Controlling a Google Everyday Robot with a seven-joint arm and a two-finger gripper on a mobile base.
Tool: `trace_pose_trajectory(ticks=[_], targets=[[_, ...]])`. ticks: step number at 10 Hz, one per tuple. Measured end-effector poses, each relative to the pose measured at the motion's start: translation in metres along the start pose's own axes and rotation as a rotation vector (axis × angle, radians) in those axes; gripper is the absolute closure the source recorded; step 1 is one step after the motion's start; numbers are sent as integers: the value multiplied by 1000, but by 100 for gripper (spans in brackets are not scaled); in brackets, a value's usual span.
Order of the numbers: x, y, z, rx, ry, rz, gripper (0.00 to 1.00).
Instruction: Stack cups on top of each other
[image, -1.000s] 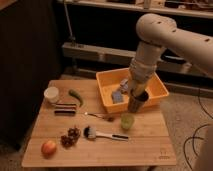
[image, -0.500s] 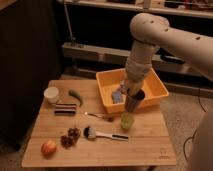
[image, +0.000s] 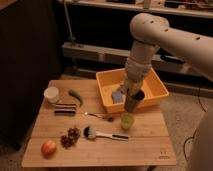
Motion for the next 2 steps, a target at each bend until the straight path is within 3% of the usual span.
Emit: trace_pose_trajectory(ticks=[2], targets=[[20,-13,10,20,-36,23,100]])
